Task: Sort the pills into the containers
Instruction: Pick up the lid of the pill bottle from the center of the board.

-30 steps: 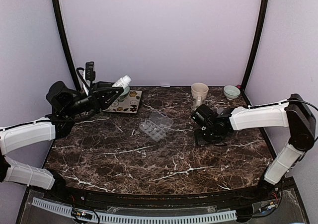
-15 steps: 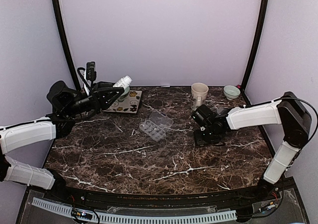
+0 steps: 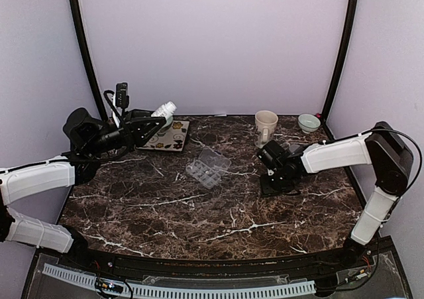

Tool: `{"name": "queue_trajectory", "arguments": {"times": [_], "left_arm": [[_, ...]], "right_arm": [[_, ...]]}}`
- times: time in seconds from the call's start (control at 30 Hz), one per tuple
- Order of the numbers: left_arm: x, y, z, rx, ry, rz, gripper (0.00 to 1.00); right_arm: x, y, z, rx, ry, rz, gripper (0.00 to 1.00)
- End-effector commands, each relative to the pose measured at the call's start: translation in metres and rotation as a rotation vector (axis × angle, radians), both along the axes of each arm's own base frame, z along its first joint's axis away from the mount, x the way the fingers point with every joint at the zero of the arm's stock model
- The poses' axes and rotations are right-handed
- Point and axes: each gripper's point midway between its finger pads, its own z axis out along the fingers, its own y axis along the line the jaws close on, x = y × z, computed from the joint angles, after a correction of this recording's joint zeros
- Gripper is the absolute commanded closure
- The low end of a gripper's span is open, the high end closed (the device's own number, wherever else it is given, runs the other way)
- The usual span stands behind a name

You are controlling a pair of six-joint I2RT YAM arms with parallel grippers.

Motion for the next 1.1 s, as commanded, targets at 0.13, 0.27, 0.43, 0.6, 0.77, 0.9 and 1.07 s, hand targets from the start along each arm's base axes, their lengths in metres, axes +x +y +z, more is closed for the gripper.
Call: {"name": "queue_trajectory", "arguments": {"times": [0.13,0.27,0.43,0.6,0.77,0.9,1.07], "left_arm": [[-0.002,0.003,0.014,-0.015,-0.056,0.001,1.00],[-0.003,0.003,0.013,-0.013,-0.057,-0.001,1.00],[-0.004,0.003,0.013,-0.011,-0.056,-0.004,1.00],[-0.005,0.003,0.012,-0.002,-0.052,-0.004,1.00],[-0.005,0.001,0.009,0.011,-0.035,-0.016,1.00],[-0.009,-0.003,0.009,0.021,-0.014,-0.066,1.00],[-0.014,-0.009,0.009,0.048,0.019,-0.137,1.00]], "right_arm": [[-0.004,0.000,-0.012,0.018,0.032,0.012,0.56],[-0.007,-0.001,-0.014,0.023,0.040,0.014,0.61],[-0.006,0.002,-0.015,0.031,0.050,0.023,0.74],[-0.005,0.004,-0.009,0.043,0.045,0.034,0.95],[-0.003,0.019,0.016,0.127,0.012,0.081,1.00],[0.001,0.045,0.065,0.283,-0.063,0.160,1.00],[0.003,0.069,0.143,0.466,-0.193,0.249,1.00]]}}
